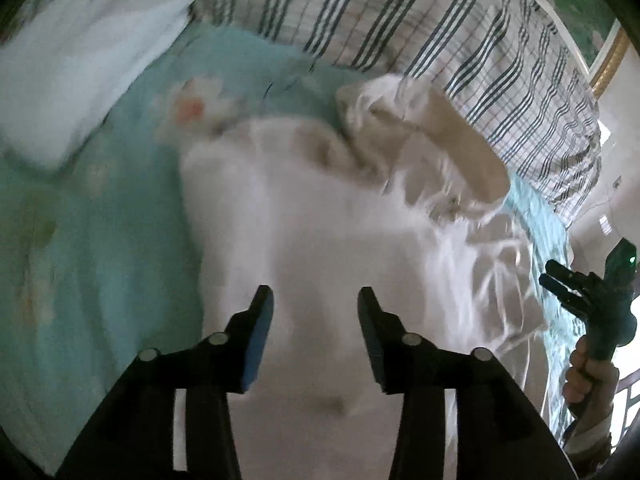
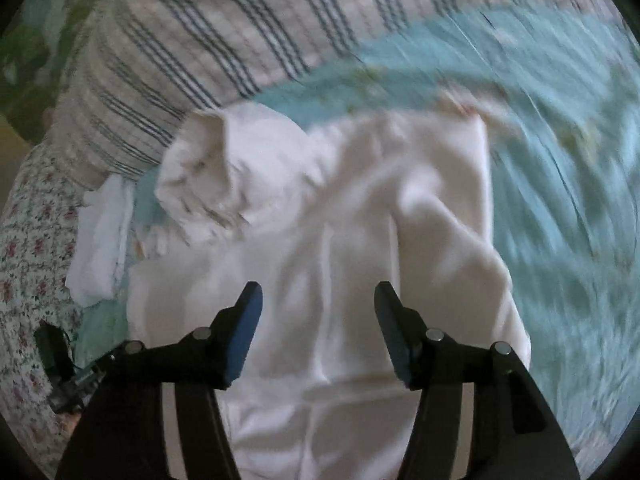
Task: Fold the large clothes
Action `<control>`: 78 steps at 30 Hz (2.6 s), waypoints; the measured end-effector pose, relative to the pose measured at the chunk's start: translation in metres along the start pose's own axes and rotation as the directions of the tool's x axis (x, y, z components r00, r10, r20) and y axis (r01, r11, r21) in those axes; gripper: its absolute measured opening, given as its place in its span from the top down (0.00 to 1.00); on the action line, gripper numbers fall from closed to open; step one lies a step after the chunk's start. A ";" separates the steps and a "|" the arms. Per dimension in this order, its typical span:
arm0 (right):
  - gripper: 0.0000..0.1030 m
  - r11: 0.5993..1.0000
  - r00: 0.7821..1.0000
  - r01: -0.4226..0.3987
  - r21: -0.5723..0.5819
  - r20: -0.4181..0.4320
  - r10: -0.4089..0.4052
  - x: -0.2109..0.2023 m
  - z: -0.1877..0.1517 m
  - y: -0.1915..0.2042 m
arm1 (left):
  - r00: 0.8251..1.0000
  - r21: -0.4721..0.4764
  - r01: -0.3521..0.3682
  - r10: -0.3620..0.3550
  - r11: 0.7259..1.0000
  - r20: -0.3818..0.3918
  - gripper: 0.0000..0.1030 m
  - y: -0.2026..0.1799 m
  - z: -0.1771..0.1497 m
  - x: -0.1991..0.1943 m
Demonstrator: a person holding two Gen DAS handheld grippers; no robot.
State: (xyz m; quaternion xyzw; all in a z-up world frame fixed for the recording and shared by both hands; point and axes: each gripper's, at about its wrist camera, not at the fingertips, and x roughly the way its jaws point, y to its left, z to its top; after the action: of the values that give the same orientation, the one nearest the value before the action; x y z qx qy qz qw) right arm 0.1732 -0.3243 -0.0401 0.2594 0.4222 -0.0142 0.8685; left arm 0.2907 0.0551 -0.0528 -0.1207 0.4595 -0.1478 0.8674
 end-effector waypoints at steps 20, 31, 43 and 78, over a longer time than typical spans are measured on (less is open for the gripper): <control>0.35 0.851 0.990 0.084 -0.518 -0.053 -0.130 0.138 0.144 0.113 | 0.976 0.362 -0.213 0.211 0.908 0.046 0.89 -0.081 0.186 0.150; 0.96 0.942 0.991 -0.022 -0.334 0.114 0.063 0.048 0.106 0.076 | 0.983 0.311 -0.068 0.010 0.948 0.184 0.98 -0.090 0.110 0.055; 0.54 0.970 0.997 -0.058 -0.236 -0.070 0.043 0.005 -0.021 0.010 | 0.993 0.227 0.115 -0.111 0.967 -0.031 0.86 -0.061 -0.030 0.026; 0.89 0.765 0.916 -0.401 -0.504 -0.245 0.319 0.016 -0.044 0.089 | 0.972 0.018 0.229 -0.228 0.973 -0.063 0.73 -0.051 -0.032 0.074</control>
State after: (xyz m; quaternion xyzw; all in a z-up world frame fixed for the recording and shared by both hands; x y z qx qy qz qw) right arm 0.1732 -0.2236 -0.0358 0.0785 0.4124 0.2923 0.8593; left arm 0.2966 -0.0218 -0.1090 -0.1573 0.4669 -0.2561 0.8317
